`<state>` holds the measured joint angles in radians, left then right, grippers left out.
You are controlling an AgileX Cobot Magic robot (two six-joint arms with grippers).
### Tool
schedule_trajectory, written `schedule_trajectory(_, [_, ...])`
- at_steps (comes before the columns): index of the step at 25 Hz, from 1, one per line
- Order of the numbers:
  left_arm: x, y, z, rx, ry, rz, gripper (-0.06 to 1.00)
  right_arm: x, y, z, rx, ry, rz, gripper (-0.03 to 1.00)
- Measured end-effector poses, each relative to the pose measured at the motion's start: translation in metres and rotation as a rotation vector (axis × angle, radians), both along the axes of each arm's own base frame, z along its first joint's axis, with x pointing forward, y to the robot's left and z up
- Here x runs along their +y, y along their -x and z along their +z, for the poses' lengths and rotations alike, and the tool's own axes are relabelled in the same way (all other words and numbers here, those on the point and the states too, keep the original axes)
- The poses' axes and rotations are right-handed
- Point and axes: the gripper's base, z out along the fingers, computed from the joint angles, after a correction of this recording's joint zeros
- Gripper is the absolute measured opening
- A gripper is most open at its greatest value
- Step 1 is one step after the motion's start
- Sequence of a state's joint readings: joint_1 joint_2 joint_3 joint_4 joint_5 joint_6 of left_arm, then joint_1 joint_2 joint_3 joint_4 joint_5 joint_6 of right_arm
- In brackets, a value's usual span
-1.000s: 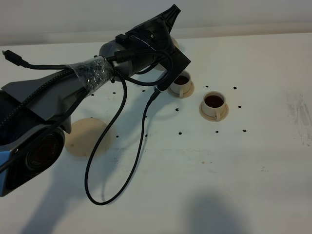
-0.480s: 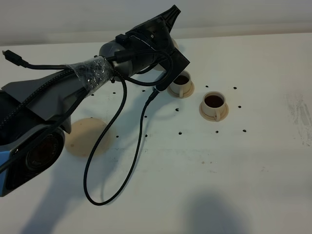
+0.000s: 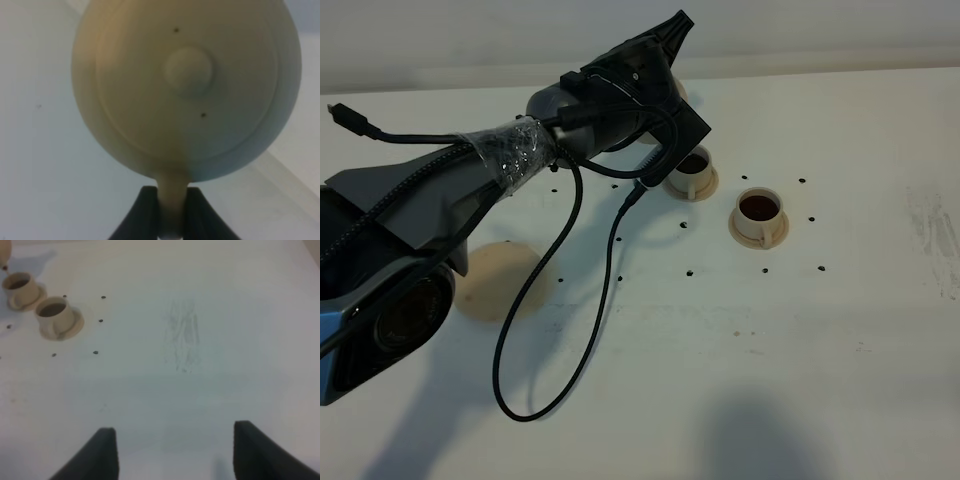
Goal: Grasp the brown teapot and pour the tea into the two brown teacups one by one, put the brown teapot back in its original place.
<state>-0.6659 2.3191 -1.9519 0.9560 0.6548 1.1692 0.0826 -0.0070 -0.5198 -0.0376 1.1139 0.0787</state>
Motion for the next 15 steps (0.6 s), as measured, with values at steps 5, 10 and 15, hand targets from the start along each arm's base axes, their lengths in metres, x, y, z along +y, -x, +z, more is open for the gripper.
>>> schedule_trajectory(5, [-0.0005,0.0003,0.0,0.0,0.0,-0.001,0.01,0.0,0.0,0.0,0.0,0.0,0.0,0.49])
schedule_trajectory(10, [-0.0009,0.0005,0.0,0.0,0.0,-0.002,0.01,0.0,0.0,0.0,0.0,0.0,0.0,0.49])
schedule_trajectory(15, [-0.0003,0.0008,-0.0003,0.004,0.0,0.006,0.01,0.0,0.0,0.0,0.0,0.0,0.0,0.49])
